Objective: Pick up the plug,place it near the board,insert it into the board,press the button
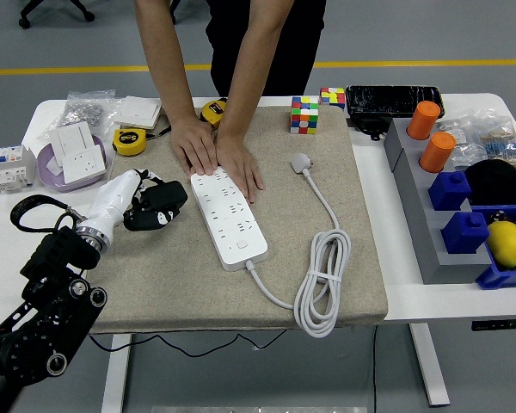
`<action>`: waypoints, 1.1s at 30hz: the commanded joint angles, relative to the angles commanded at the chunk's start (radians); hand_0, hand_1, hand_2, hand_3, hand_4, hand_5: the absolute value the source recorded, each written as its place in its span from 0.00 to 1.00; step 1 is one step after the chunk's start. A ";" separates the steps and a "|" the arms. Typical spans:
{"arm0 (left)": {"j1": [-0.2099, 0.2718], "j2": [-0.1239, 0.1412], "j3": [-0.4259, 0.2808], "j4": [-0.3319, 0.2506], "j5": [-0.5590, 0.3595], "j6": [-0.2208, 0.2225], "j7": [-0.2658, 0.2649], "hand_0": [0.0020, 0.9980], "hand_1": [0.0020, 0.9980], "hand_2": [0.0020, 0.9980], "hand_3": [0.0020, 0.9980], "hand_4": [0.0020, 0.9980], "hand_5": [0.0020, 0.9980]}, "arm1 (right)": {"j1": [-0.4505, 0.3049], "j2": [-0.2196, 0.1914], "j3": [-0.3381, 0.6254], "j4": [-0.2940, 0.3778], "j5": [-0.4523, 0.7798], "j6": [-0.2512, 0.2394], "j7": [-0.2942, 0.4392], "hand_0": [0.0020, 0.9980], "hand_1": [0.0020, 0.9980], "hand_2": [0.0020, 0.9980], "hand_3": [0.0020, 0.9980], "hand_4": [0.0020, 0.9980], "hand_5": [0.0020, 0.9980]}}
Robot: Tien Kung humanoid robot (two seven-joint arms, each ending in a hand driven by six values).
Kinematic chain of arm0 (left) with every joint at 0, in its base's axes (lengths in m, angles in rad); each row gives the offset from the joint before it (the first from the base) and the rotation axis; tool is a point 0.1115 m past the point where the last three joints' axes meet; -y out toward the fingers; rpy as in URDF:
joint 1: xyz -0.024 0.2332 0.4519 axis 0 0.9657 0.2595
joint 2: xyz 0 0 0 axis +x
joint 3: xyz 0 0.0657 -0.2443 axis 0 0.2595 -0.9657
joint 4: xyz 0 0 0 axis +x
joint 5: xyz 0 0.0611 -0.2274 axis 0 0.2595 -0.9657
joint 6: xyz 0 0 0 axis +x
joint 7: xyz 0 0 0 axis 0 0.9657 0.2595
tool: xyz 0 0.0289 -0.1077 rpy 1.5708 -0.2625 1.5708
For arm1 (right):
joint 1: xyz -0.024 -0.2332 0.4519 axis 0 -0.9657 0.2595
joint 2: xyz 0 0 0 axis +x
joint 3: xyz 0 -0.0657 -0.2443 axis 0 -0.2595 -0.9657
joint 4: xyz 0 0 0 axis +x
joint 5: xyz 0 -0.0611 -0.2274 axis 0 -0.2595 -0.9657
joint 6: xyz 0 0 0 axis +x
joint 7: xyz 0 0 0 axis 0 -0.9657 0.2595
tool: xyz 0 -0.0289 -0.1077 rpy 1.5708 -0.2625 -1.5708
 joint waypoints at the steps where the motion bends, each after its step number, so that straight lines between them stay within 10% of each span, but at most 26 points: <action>1: 0.003 0.000 0.000 0.002 -0.001 -0.015 0.001 0.43 0.33 0.36 0.44 0.60 0.16 | 0.001 0.000 -0.003 0.000 0.003 0.000 0.001 0.86 0.73 0.73 0.77 1.00 0.91; 2: 0.005 0.000 0.001 0.003 -0.005 -0.028 0.002 0.43 0.33 0.36 0.44 0.60 0.16 | 0.001 0.000 -0.005 0.000 0.004 0.000 0.002 0.86 0.73 0.73 0.77 1.00 0.91; 3: 0.006 0.001 0.003 0.005 -0.013 -0.042 0.002 0.71 0.77 0.72 0.74 1.00 0.42 | 0.002 -0.001 -0.006 0.000 0.004 0.000 0.002 0.86 0.73 0.73 0.77 1.00 0.91; 8: 0.005 -0.002 0.007 0.007 -0.040 -0.065 -0.008 0.71 0.77 0.72 0.74 1.00 0.42 | -0.001 -0.002 0.004 0.000 -0.008 0.001 -0.002 0.86 0.73 0.73 0.77 1.00 0.91; 9: 0.005 -0.002 0.008 0.007 -0.049 -0.063 -0.014 0.92 1.00 0.95 0.95 1.00 0.69 | -0.002 -0.002 0.006 0.000 -0.011 0.002 -0.003 0.86 0.73 0.73 0.77 1.00 0.91; 14: 0.007 -0.001 0.009 0.009 -0.087 -0.050 -0.037 0.92 1.00 0.95 0.95 1.00 0.69 | -0.004 -0.001 0.005 0.000 -0.010 0.002 -0.002 0.86 0.73 0.73 0.77 1.00 0.91; 15: 0.008 -0.001 0.009 0.009 -0.094 -0.044 -0.042 1.00 1.00 1.00 1.00 1.00 0.96 | -0.004 -0.001 0.003 0.000 -0.009 0.002 -0.002 0.86 0.73 0.73 0.77 1.00 0.91; 18: 0.010 -0.001 0.005 0.005 -0.125 -0.005 -0.066 1.00 1.00 1.00 1.00 1.00 0.96 | -0.003 0.000 -0.001 0.000 -0.005 0.002 -0.001 0.86 0.73 0.73 0.77 1.00 0.91; 28: 0.054 -0.023 -0.028 -0.071 -0.347 0.303 -0.241 0.92 1.00 0.95 0.95 1.00 1.00 | -0.004 0.000 -0.002 0.000 -0.006 0.002 -0.001 0.86 0.73 0.73 0.77 1.00 0.91; 33: 0.120 -0.054 -0.076 -0.162 -0.519 0.289 -0.319 0.92 1.00 0.97 0.94 1.00 1.00 | -0.006 0.002 0.002 0.000 -0.005 0.002 -0.001 0.86 0.73 0.73 0.77 1.00 0.91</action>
